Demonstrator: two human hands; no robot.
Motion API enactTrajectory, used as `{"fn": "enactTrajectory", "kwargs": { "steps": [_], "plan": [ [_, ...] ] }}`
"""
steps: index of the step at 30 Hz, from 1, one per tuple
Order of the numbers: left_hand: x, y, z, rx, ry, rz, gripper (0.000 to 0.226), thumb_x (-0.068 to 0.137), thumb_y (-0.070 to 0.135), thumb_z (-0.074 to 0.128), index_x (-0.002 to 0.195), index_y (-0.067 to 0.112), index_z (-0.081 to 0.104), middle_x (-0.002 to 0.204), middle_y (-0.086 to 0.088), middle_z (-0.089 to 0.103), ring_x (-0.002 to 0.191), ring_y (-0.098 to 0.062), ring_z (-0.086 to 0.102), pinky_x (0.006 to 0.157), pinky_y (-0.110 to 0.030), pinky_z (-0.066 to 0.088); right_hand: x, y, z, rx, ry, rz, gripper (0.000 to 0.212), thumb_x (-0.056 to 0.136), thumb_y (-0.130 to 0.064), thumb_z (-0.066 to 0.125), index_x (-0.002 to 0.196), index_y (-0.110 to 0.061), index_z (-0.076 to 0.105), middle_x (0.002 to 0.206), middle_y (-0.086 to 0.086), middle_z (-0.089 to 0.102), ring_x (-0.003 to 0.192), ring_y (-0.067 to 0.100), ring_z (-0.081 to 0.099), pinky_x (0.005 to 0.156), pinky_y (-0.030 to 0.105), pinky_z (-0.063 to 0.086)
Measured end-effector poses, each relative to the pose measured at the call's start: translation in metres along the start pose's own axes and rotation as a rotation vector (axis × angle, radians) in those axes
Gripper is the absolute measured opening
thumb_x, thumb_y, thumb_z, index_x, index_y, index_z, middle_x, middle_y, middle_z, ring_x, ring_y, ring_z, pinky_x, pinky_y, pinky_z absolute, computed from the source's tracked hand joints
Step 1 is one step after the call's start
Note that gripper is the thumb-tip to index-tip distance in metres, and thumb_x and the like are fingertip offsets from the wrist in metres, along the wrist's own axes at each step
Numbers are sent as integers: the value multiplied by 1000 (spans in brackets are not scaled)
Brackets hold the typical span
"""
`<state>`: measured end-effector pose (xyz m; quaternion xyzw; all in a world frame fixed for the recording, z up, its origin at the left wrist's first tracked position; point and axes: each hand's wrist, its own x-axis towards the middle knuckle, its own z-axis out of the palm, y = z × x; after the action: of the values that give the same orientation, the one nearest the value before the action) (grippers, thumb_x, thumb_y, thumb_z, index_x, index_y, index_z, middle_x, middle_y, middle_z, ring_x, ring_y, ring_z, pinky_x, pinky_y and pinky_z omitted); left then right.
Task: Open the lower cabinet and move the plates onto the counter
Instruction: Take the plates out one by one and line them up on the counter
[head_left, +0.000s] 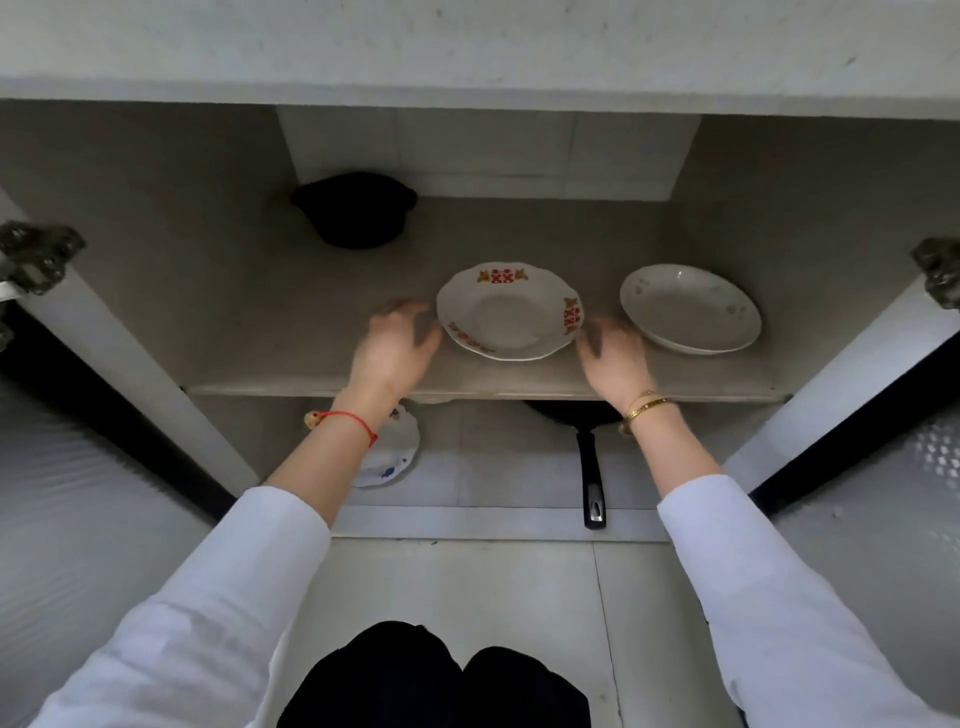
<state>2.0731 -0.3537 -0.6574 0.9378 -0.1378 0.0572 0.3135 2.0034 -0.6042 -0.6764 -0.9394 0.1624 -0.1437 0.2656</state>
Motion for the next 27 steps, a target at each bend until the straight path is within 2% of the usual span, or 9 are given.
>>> {"fn": "enactTrajectory", "kwargs": {
  "steps": [2, 6, 12, 21, 24, 27],
  "plan": [
    [15, -4, 8, -6, -31, -51, 44, 95, 38, 50, 131, 14, 55, 133, -12, 56, 114, -33, 58, 92, -39, 47, 12, 2, 7, 0, -43, 30, 34, 96, -31, 43, 109, -5, 59, 107, 22, 62, 99, 36, 58, 81, 34, 44],
    [35, -16, 23, 33, -88, -114, 46, 95, 40, 48, 125, 7, 59, 129, -17, 58, 115, -34, 56, 94, -39, 47, 28, 6, 18, -29, -69, 77, 39, 97, -34, 40, 111, -3, 59, 113, 24, 61, 104, 39, 56, 88, 39, 45],
    [41, -19, 37, -29, -132, -81, 43, 94, 41, 49, 113, 6, 67, 119, -17, 65, 107, -33, 60, 85, -31, 45, 36, 9, 25, 11, -89, 146, 36, 96, -30, 41, 112, -3, 59, 110, 25, 62, 100, 39, 58, 73, 31, 36],
    [40, -12, 38, -71, -151, -44, 34, 93, 33, 54, 112, 9, 67, 116, -12, 67, 106, -30, 60, 77, -24, 38, 32, 5, 20, 87, -118, 136, 31, 96, -26, 42, 102, -3, 62, 95, 17, 66, 93, 35, 60, 70, 28, 36],
    [28, -14, 35, -144, -139, -34, 30, 93, 28, 55, 108, 7, 70, 112, -14, 69, 104, -31, 63, 83, -27, 45, 20, 4, 19, 137, -112, 118, 26, 95, -23, 44, 100, -4, 62, 90, 13, 63, 90, 33, 61, 69, 26, 36],
    [5, -18, 28, -218, -124, -41, 29, 93, 27, 56, 112, 9, 69, 114, -11, 69, 105, -28, 63, 90, -32, 49, -1, 2, 18, 199, -70, 87, 25, 95, -21, 44, 107, -6, 60, 102, 13, 64, 90, 26, 58, 73, 25, 36]
  ]
}}
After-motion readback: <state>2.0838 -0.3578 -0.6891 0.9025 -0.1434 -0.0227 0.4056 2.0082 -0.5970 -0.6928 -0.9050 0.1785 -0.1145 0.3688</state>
